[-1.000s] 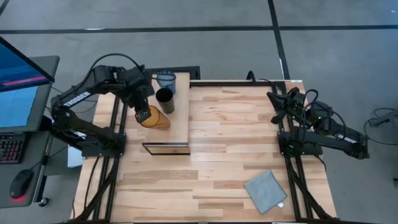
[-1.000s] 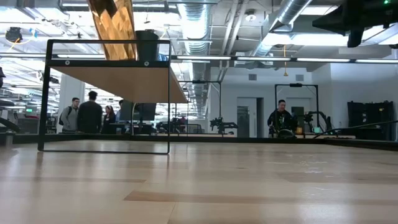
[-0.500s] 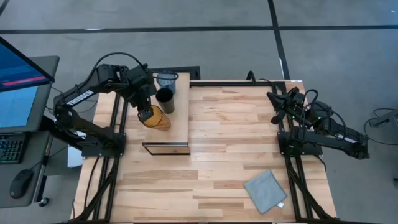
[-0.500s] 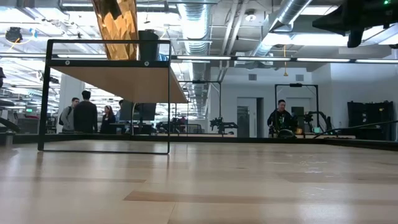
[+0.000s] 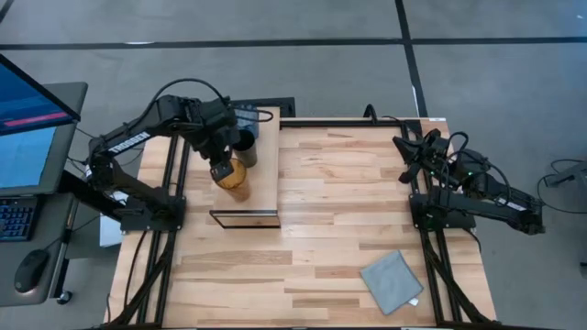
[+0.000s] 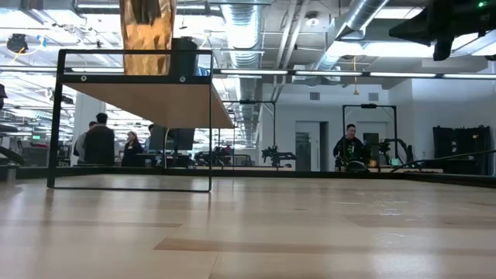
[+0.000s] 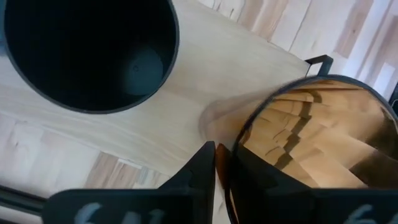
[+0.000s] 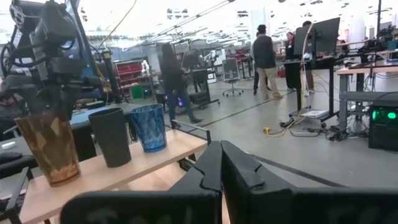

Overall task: Stack small to large cups/mugs on shelf
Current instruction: Put the brown cup on the shelf

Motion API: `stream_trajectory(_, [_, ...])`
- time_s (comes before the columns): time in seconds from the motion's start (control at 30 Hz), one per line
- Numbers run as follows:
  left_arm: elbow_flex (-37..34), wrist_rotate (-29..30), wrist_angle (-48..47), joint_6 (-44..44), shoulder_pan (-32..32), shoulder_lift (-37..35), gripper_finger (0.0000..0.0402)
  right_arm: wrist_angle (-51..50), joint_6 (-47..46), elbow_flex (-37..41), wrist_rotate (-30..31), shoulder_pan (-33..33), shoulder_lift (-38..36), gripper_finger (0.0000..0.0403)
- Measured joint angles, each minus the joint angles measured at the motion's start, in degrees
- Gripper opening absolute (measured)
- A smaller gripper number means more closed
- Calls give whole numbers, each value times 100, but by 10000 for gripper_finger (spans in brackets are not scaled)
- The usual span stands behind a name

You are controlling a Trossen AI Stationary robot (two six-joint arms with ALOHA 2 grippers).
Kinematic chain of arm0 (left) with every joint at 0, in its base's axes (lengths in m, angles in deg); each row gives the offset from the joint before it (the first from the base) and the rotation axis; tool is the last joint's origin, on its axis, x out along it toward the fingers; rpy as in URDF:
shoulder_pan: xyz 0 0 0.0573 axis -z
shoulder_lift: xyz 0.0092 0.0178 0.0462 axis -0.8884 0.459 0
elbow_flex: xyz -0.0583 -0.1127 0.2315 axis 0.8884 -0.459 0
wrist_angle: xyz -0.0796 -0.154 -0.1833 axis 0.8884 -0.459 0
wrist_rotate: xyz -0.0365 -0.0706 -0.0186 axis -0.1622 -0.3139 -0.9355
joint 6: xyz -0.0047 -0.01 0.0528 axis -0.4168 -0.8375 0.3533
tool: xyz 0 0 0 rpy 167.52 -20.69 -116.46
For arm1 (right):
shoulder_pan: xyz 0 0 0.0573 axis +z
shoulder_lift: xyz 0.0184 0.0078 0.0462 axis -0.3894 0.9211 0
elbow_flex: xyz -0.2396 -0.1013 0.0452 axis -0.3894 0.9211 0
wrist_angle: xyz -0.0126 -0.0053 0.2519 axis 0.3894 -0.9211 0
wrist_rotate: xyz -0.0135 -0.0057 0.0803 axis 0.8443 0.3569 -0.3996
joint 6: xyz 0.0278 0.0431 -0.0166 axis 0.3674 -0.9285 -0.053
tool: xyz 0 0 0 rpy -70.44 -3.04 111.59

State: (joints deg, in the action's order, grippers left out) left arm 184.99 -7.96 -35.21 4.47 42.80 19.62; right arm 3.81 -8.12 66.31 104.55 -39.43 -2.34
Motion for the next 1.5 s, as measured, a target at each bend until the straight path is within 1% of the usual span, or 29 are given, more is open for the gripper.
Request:
stream_trajectory(0.1, [8, 0, -25, -17, -2, 12, 41, -5, 0, 0, 0, 0, 1, 26])
stream_trajectory(0.37, [17, -24, -5, -48, -2, 10, 89, -5, 0, 0, -2, 0, 2, 26])
stream_trajectory(0.53, [17, -56, 250, -54, -2, 10, 104, -5, -2, 0, 0, 0, 2, 26])
stream_trajectory(0.7, [17, -264, 409, -57, -2, 10, 108, -5, -2, 0, -2, 0, 2, 26])
stream_trajectory(1.27, [17, -295, 1015, -112, -2, 10, 108, -16, -2, 0, -2, 0, 2, 26])
stream_trajectory(1.5, [17, -293, 1004, -107, -2, 10, 108, -42, -2, 0, -2, 0, 0, 26])
